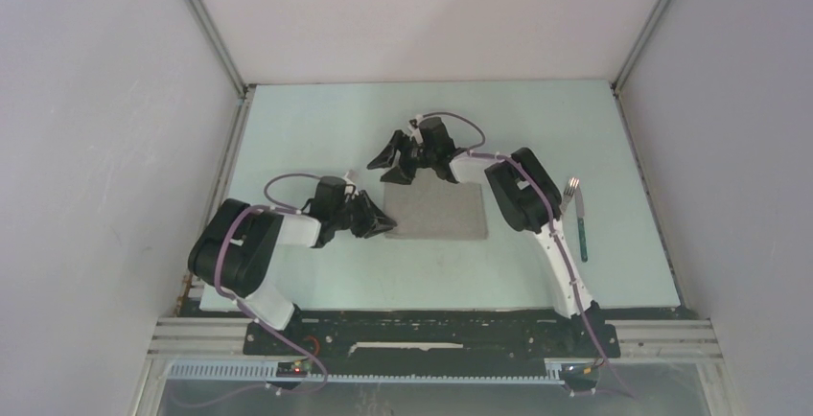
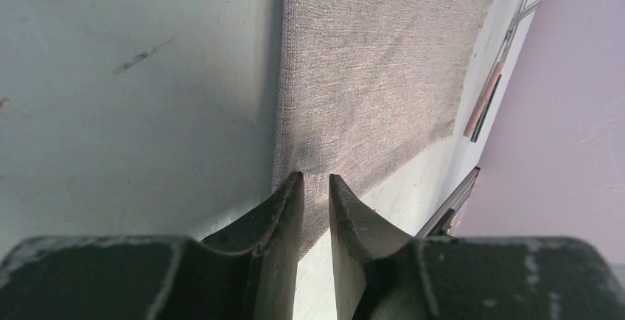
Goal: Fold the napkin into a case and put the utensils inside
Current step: Smooth out the square-folded napkin at the center of the board.
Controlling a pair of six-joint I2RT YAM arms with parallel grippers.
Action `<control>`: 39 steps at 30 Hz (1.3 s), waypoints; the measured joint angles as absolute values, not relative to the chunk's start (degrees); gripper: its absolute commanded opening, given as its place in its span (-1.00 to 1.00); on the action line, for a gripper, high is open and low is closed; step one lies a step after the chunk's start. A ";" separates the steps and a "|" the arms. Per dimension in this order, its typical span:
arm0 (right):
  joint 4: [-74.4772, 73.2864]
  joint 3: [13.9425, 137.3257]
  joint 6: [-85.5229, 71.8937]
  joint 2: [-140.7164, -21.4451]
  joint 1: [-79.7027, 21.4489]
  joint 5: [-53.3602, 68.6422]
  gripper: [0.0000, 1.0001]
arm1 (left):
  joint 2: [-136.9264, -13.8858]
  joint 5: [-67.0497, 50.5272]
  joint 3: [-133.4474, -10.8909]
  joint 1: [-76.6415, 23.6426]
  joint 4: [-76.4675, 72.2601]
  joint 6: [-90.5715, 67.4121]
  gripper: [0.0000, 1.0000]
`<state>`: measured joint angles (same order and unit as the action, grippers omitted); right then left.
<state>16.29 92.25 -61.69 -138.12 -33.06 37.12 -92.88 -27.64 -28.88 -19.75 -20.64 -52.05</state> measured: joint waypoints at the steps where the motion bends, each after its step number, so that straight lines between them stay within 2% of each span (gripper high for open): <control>1: 15.88 93.97 -61.65 -139.11 -32.69 37.08 0.46 | -92.92 -27.66 -28.82 -19.75 -20.84 -52.10 -0.44; 10: 10.85 109.03 -61.98 -147.39 -30.17 37.43 0.46 | -92.92 -27.64 -28.08 -19.75 -22.22 -52.16 -0.42; 13: 7.20 117.60 -61.67 -151.68 -29.74 37.04 0.46 | -92.84 -27.59 -28.08 -19.75 -22.15 -52.07 -0.33; 15: 4.12 123.55 -61.34 -154.45 -29.41 36.73 0.47 | -92.79 -27.66 -28.12 -19.75 -22.17 -52.07 -0.19; 21: -3.97 127.94 -59.37 -153.71 -28.14 37.98 0.58 | -91.13 -29.28 -29.43 -19.75 -19.25 -52.10 0.05; 24: -6.70 122.72 -57.67 -147.20 -27.46 38.68 0.60 | -89.62 -30.35 -31.66 -19.75 -16.29 -52.05 0.10; 27: -5.52 112.27 -56.47 -136.25 -27.00 39.81 0.60 | -87.55 -30.70 -34.59 -19.75 -14.94 -52.05 0.10; 31: 5.32 96.64 -57.41 -124.33 -25.67 41.52 0.62 | -87.44 -30.94 -36.62 -19.75 -15.55 -52.10 0.06; 34: 11.40 89.95 -58.67 -123.04 -24.71 42.54 0.62 | -89.49 -31.29 -36.58 -19.88 -16.05 -52.14 0.03; 39: 13.21 86.83 -59.05 -129.27 -22.72 42.22 0.62 | -94.76 -31.16 -35.70 -20.78 -16.60 -52.07 -0.03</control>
